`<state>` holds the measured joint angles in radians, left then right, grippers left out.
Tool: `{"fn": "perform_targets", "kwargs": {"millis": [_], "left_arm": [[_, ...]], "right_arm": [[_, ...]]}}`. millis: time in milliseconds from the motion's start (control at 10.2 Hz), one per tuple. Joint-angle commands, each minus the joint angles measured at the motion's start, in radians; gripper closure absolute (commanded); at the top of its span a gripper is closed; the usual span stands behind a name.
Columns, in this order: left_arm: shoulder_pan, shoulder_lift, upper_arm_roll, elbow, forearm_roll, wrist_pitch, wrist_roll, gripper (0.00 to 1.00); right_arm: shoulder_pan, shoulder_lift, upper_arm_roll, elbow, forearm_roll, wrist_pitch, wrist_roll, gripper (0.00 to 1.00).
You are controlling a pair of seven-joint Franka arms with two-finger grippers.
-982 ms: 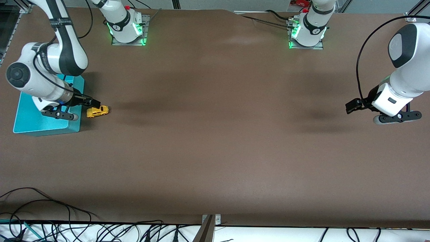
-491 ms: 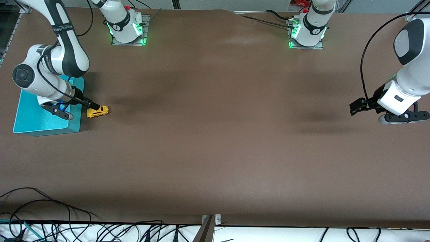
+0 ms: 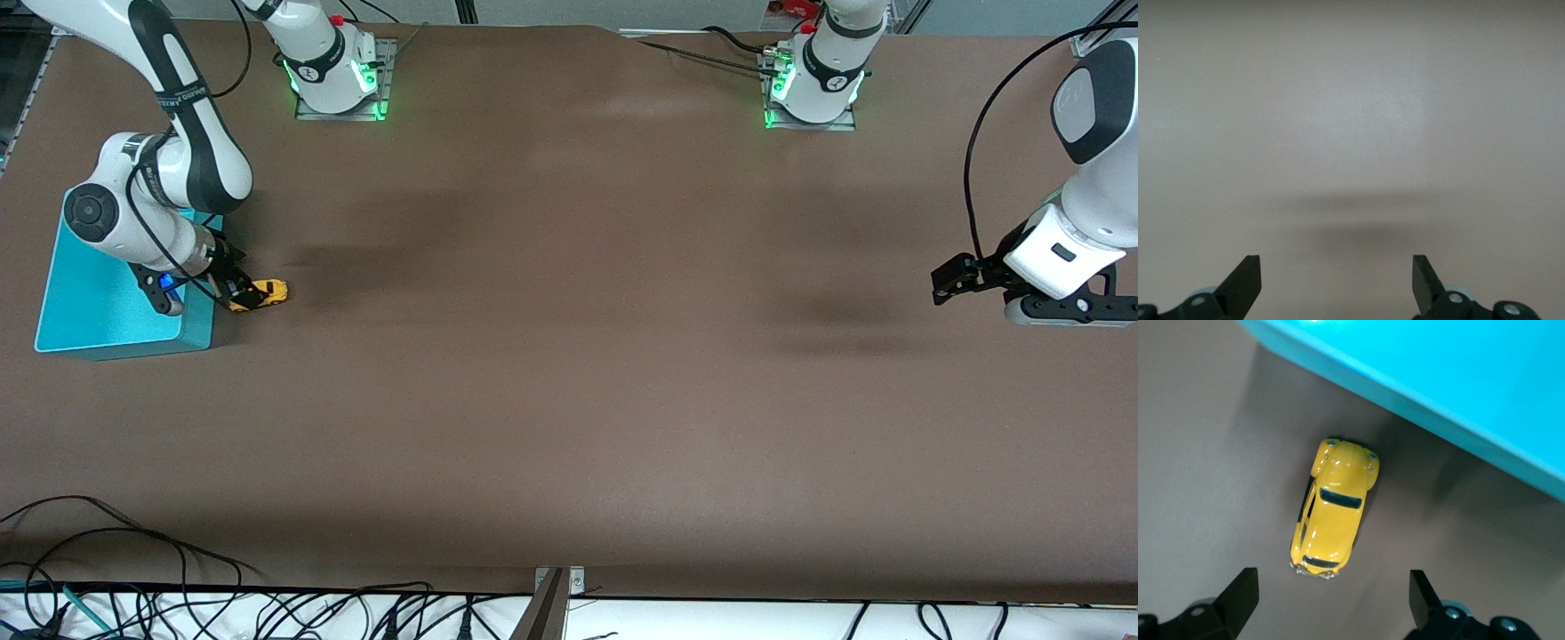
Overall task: Wind up and store yellow beetle car
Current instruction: 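Close the right gripper on the yellow car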
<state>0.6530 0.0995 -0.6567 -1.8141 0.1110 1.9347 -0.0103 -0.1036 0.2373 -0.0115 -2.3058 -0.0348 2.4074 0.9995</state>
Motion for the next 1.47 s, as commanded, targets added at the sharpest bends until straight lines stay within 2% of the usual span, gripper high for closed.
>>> {"fn": "perform_targets", "kwargs": {"millis": [0,393,491,589,687,884,1178,1375], "left_arm": [[0.013,-0.009,0.002,0.013,-0.024,-0.025,0.05,0.0],[0.013,-0.007,0.003,0.013,-0.03,-0.025,0.05,0.0],[0.013,-0.007,0.003,0.012,-0.03,-0.025,0.05,0.0],[0.013,-0.006,0.003,0.012,-0.03,-0.025,0.052,0.0],[0.013,-0.006,0.003,0.012,-0.03,-0.025,0.052,0.0],[0.013,-0.006,0.003,0.01,-0.03,-0.025,0.05,0.0],[0.013,-0.004,0.003,0.01,-0.03,-0.025,0.05,0.0],[0.013,-0.004,0.003,0.01,-0.03,-0.025,0.05,0.0]], "right_arm": [[-0.039,0.026,0.007,-0.014,-0.011,0.054,0.172,0.0],[-0.056,0.059,0.007,-0.012,-0.016,0.058,0.183,0.0],[-0.056,0.063,0.007,-0.012,-0.016,0.059,0.183,0.08],[-0.056,0.068,0.007,-0.012,-0.016,0.062,0.183,0.35],[-0.056,0.068,0.007,-0.011,-0.014,0.064,0.183,0.54],[-0.056,0.059,0.007,-0.008,-0.011,0.062,0.186,0.66],[-0.054,0.027,0.008,0.022,-0.004,0.059,0.189,0.99],[-0.053,0.008,0.011,0.067,-0.004,0.052,0.233,1.0]]}}
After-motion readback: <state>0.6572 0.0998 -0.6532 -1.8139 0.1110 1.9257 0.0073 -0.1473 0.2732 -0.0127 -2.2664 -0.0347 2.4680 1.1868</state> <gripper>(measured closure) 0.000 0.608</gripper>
